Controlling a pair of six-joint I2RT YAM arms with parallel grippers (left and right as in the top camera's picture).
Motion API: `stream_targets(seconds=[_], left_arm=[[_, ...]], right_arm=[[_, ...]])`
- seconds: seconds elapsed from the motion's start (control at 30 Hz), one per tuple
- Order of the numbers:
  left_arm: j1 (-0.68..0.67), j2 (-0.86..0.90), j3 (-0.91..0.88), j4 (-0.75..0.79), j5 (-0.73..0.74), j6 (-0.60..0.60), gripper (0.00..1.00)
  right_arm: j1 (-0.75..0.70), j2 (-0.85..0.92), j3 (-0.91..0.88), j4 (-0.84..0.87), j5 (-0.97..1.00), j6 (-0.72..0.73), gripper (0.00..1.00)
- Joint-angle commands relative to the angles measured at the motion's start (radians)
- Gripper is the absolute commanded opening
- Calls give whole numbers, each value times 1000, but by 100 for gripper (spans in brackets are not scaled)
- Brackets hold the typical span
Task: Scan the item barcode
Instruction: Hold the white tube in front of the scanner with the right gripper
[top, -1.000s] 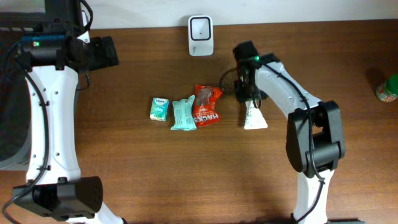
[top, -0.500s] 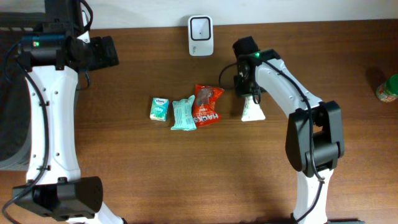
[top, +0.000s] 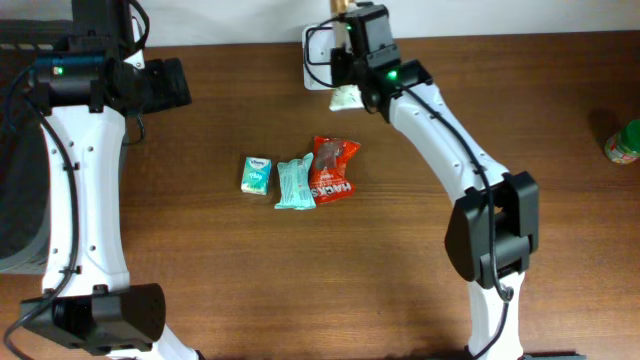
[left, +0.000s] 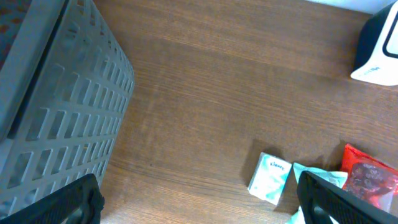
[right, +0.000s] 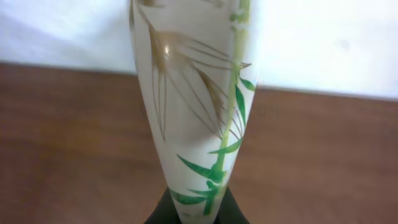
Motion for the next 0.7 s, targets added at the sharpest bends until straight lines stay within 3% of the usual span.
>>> stream_targets(seconds=[0.0, 0.37, 0.67], left_arm=[[0, -2, 14, -2, -7, -12, 99], [0, -2, 14, -2, -7, -12, 99], [0, -2, 14, -2, -7, -12, 99]], right_arm=[[4, 49, 32, 97, -1, 8, 4], [2, 151, 32, 391, -1, 8, 4], [-14, 74, 33, 374, 100, 9, 4]])
